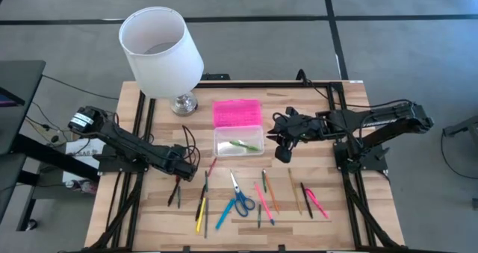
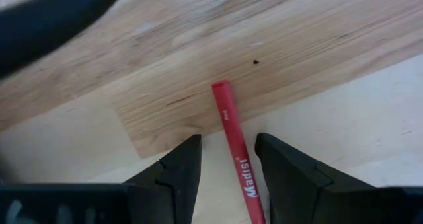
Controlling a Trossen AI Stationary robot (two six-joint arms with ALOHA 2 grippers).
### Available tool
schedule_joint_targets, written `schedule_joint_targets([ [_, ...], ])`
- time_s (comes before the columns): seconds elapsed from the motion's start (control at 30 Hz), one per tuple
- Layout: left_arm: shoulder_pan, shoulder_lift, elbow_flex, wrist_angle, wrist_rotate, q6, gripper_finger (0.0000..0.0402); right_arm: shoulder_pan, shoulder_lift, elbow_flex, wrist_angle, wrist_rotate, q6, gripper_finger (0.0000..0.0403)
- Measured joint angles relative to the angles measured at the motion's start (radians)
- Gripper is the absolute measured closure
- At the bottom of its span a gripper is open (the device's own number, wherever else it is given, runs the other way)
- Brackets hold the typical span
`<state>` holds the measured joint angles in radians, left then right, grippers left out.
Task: Pick & place school supplies into a supply box
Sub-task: Put the left red crayon into the supply box
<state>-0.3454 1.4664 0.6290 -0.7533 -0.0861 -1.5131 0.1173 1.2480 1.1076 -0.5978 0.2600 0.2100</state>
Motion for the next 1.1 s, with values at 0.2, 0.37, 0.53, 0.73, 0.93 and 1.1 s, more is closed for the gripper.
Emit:
schedule_joint_targets([
  [0.2,0.000,0.001,-0.003,0.016,0.011,-0.001,0.0249,0.000,0.000,0.000,0.000,0.000,0.000,0.0337],
  [0.37,0.000,0.002,-0.004,0.028,0.021,-0.009,0.0271,0.000,0.000,0.000,0.000,0.000,0.001,0.0337],
  [0.53,0.000,0.002,-0.004,0.036,0.027,-0.009,0.0310,0.000,0.000,0.000,0.003,0.001,0.001,0.0337],
  [0.73,0.000,0.002,-0.004,0.041,0.029,-0.010,0.0330,0.000,0.000,0.000,0.003,0.001,0.002,0.0337],
  [0.93,0.000,0.002,-0.004,0.041,0.032,-0.013,0.0331,0.000,0.000,0.000,0.003,0.003,0.001,0.0337],
  [1.1,0.000,0.002,-0.004,0.041,0.033,-0.013,0.0331,0.000,0.000,0.000,0.003,0.004,0.000,0.0337],
])
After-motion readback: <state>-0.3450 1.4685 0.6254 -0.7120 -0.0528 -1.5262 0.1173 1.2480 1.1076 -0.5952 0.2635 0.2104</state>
